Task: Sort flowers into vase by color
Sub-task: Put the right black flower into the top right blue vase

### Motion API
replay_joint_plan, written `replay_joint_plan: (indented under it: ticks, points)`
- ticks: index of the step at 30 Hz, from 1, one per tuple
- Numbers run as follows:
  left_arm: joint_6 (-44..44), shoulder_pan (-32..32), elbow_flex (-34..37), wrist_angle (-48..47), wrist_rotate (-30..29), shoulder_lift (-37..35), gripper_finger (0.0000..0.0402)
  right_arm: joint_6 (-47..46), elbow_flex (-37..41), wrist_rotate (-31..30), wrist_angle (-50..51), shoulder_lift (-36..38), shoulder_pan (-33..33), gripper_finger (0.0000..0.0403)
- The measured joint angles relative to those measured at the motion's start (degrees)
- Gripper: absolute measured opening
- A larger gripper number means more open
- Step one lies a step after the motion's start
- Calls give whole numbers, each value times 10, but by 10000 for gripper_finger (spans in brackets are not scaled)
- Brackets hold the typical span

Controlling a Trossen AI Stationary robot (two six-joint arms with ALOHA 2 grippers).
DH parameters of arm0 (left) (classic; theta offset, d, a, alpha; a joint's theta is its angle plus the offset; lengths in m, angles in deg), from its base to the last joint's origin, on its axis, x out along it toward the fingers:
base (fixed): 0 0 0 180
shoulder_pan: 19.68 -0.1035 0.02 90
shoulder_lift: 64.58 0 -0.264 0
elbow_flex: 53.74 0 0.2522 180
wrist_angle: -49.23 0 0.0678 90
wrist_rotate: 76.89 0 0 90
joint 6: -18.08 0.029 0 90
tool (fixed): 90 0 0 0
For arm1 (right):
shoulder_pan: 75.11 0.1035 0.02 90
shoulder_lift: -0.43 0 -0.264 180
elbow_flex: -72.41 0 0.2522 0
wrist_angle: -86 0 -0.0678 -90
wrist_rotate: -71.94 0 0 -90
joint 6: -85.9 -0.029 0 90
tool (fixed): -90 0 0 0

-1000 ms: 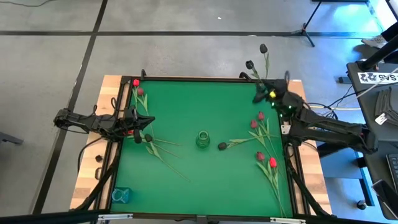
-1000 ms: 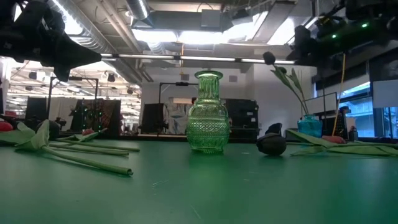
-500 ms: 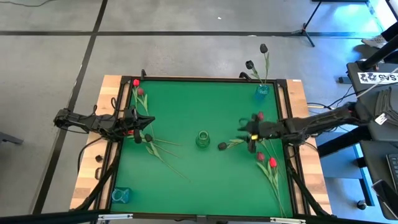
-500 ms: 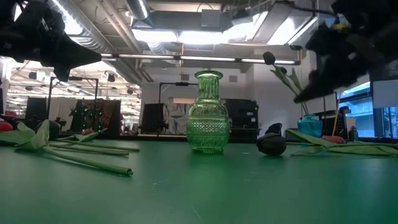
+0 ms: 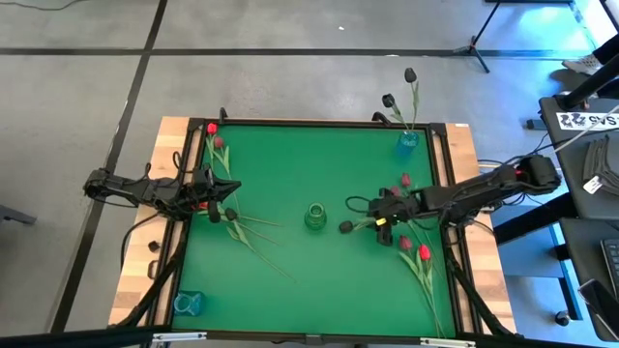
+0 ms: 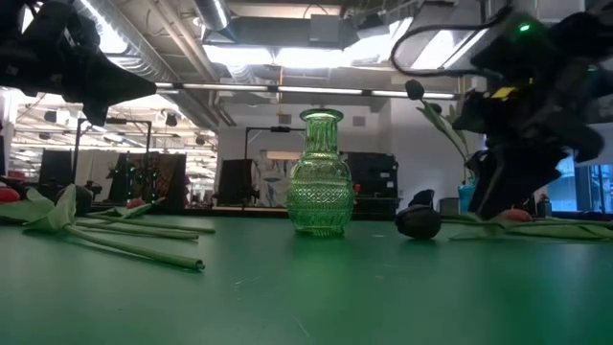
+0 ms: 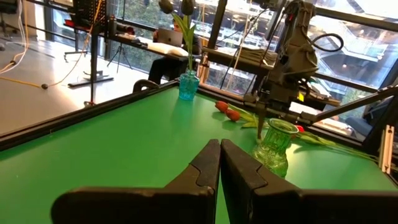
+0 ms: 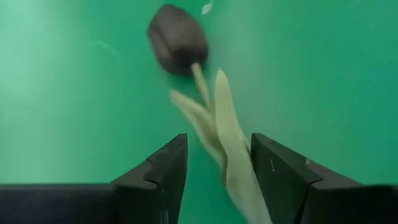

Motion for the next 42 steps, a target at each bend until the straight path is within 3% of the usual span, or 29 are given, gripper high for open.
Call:
replay_joint_plan:
  ticks: [11,18,26,29,32,36,42]
  points:
    - [0,0,0,0,0,0,11,77,-83,16,70,-91,-22,166]
    - [0,0,0,0,0,0,11,91,-83,50,64,-109,-21,103]
    - [0,0,0,0,0,0,11,68,-99,50,71,-106,-21,13]
    - [0,0,0,0,0,0,11,69,-131,35,73,-75,-21,14]
    - [0,0,0,0,0,0,11,86,-162,-22,104,-24,-21,17]
    - [0,0,0,0,0,0,11,92,-189,-155,130,89,-30,7]
    - [0,0,0,0,0,0,11,88,-190,-427,120,276,-37,7]
